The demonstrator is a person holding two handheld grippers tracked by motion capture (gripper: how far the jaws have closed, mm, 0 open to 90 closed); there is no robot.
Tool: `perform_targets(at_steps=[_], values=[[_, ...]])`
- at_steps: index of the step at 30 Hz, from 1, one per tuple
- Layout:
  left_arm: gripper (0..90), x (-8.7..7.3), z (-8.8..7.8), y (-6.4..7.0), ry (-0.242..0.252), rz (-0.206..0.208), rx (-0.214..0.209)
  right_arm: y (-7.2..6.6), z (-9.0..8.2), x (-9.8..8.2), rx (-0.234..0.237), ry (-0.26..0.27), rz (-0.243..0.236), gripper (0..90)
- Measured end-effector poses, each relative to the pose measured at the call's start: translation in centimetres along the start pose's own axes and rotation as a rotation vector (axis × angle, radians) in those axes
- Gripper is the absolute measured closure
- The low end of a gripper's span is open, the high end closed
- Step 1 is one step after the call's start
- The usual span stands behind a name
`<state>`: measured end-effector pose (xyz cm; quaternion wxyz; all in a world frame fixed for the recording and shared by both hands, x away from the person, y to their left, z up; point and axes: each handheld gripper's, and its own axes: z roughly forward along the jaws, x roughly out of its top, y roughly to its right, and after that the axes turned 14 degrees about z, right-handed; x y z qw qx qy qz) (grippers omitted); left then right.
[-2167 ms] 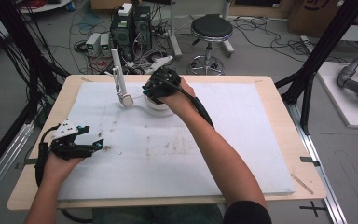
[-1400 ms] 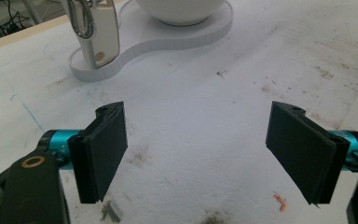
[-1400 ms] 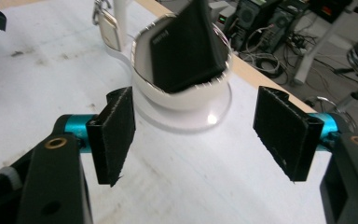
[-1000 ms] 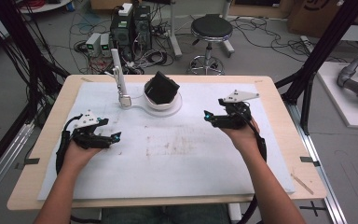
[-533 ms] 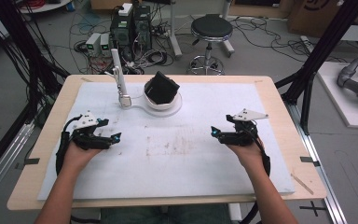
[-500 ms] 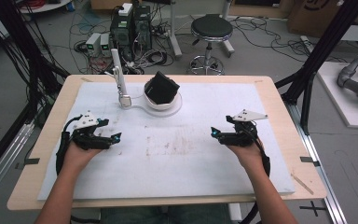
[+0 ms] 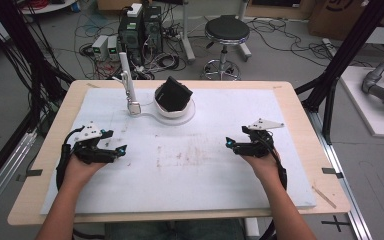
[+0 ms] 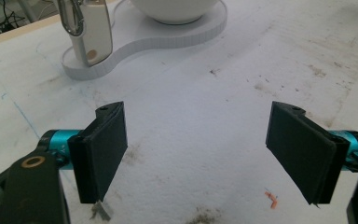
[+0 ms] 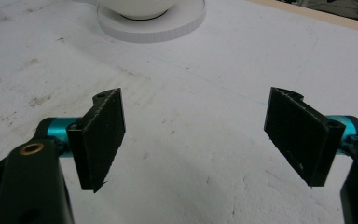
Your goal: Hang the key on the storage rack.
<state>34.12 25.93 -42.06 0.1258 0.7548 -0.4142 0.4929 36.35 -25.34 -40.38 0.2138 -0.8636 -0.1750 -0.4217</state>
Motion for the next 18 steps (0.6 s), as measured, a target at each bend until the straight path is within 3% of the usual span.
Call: perform_targets(at_steps=[18], values=[[20.5,-0.11,-0.21,-0.05,-0.001,0.000,0.002,0.43,0.31,-0.01,-0.010,-0.012,0.022,20.7]])
